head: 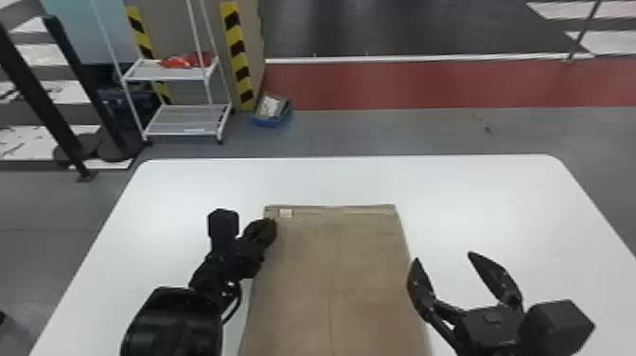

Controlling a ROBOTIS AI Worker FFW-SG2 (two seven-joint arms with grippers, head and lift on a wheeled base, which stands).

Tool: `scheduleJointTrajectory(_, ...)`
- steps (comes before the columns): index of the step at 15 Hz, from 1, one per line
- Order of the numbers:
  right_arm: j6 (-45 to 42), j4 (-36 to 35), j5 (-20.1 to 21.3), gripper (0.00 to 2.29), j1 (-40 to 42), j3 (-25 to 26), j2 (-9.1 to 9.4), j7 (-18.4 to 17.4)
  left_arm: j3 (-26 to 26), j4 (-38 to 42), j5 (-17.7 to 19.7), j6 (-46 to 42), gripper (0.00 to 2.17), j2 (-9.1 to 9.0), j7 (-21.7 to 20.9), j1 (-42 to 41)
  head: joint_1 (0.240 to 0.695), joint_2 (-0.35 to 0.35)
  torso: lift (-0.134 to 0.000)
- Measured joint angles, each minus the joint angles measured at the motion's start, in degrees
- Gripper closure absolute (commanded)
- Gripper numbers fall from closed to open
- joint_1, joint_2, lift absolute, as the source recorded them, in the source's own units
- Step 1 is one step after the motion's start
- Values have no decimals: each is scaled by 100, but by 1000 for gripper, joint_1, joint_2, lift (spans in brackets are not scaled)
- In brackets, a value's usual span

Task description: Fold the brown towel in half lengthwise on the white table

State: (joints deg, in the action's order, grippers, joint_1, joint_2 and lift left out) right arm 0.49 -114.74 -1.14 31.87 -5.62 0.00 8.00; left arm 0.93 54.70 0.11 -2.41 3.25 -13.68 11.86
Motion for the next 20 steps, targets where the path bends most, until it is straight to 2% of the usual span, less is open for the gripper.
scheduleJointTrajectory(2, 0, 19, -14, 130, -19, 0, 0, 0, -23, 82, 16, -20, 998, 0, -9, -54, 695, 70, -57)
scheduleJointTrajectory(3, 0, 26, -19, 130, -27, 2, 0, 0, -34, 187, 35, -20, 1102, 0, -26, -116, 695, 70, -57)
scheduleJointTrajectory(4, 0, 32, -24, 130, -37, 6, 0, 0, -43, 357, 55, 2, 1339, 0, -46, -214, 695, 70, -57)
scheduleJointTrajectory(7, 0, 38, -32, 130, -57, 16, 0, 0, -64, 1143, 134, 231, 1362, -7, -53, -654, 695, 66, -57)
scheduleJointTrajectory(11, 62, 67, -69, 130, -148, 154, 0, -16, 41, 2755, 387, 1096, 1359, -20, -227, -1435, 695, 36, -57)
scheduleJointTrajectory(15, 115, 260, -224, 130, -307, 440, 0, -14, 727, 4236, 366, 1872, 1359, -38, -161, -2152, 695, -77, -57)
scheduleJointTrajectory(17, 14, 431, -347, 130, -342, 590, 0, 7, 1109, 4569, 271, 2150, 1359, -46, -79, -2293, 695, -158, -57)
scheduleJointTrajectory(20, -23, 522, -537, 130, -367, 849, 0, 26, 1745, 4874, 110, 2818, 1325, -65, 78, -2313, 695, -239, -57)
